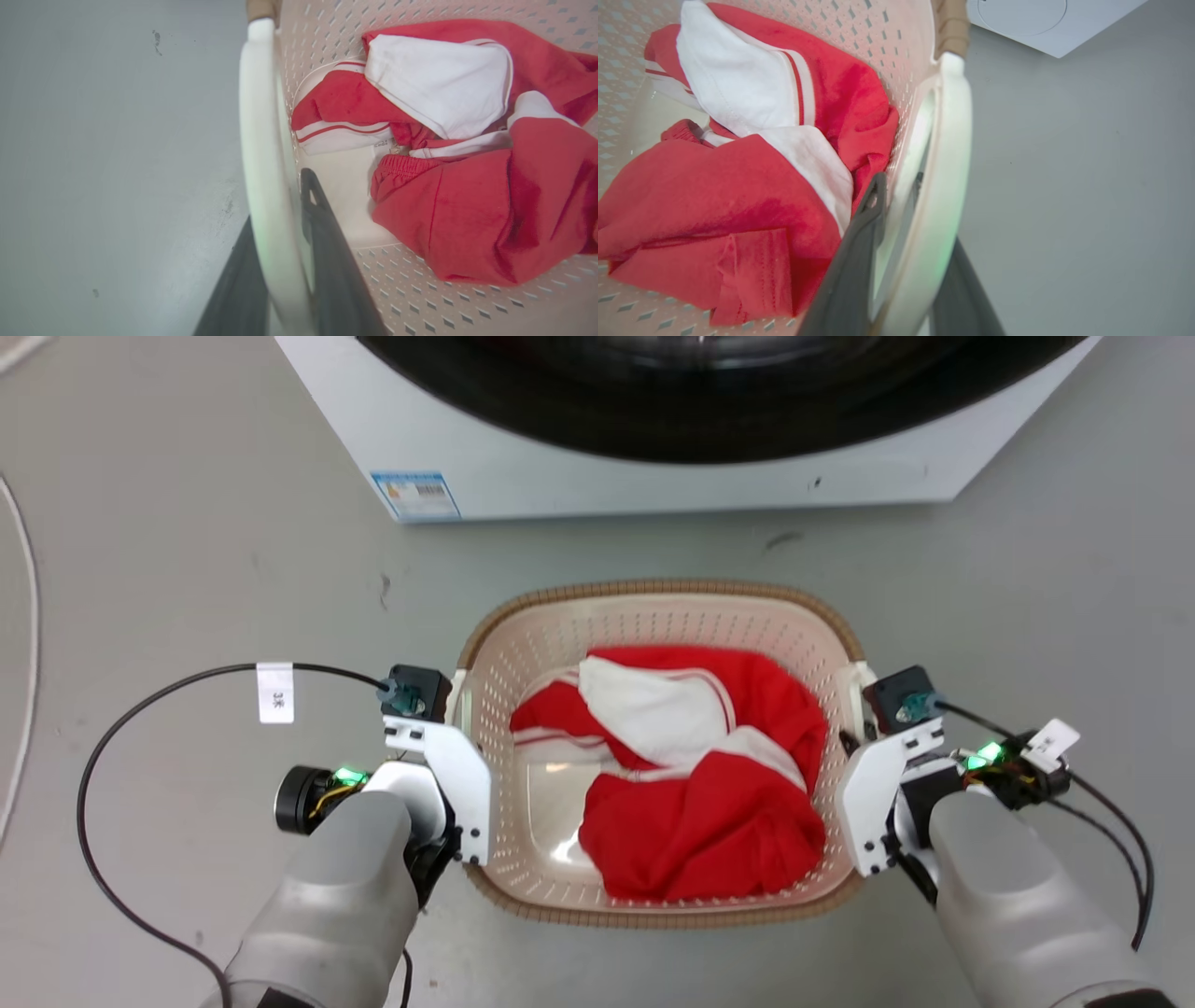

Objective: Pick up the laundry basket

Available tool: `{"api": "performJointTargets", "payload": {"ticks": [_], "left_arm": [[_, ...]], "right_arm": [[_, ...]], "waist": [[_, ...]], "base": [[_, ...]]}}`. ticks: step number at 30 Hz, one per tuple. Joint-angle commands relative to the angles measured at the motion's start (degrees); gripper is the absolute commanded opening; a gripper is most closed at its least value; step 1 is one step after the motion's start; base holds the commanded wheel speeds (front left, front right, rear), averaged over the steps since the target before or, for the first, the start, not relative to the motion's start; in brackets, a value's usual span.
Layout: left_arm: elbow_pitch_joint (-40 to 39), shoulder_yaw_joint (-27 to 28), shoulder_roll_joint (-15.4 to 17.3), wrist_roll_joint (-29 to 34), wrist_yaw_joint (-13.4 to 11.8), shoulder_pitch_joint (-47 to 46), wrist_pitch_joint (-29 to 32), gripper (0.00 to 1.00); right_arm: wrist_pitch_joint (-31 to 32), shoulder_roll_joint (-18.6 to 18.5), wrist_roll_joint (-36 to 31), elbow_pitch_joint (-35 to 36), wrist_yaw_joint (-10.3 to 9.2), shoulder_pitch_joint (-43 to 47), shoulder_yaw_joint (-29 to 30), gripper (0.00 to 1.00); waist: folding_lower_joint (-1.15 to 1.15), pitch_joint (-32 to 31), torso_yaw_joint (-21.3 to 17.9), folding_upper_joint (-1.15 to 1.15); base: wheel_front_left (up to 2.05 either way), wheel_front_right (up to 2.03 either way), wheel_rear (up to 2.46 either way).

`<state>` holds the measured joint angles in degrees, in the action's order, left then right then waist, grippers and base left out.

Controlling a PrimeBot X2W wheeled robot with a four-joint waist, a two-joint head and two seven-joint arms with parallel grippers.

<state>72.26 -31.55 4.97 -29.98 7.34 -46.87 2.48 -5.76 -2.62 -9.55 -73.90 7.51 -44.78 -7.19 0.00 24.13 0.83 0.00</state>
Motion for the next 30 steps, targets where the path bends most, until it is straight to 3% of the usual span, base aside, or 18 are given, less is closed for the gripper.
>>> {"api": "performJointTargets", "payload": {"ticks": [1,15,30], "left_arm": [[-0.3,-0.7,0.8,-0.4,0.1,1.1,0.6,0.0],[-2.5,-6.4,3.1,-7.4,0.1,5.9,7.8,0.0],[-3.6,-11.6,5.2,-13.3,0.1,9.6,13.9,0.0]], "right_arm": [[0.5,-0.5,1.3,0.2,-0.04,1.0,-1.7,0.0],[7.9,-0.4,18.2,1.3,0.01,5.5,-19.1,0.0],[14.1,-0.8,29.2,1.2,0.05,9.6,-29.7,0.0]], "waist": [[0.0,-3.2,0.1,0.0],[0.0,-14.2,-0.6,0.0],[0.0,-22.6,-0.8,0.0]], "base": [[0.0,0.0,0.0],[0.0,0.0,0.0],[0.0,0.0,0.0]]}}
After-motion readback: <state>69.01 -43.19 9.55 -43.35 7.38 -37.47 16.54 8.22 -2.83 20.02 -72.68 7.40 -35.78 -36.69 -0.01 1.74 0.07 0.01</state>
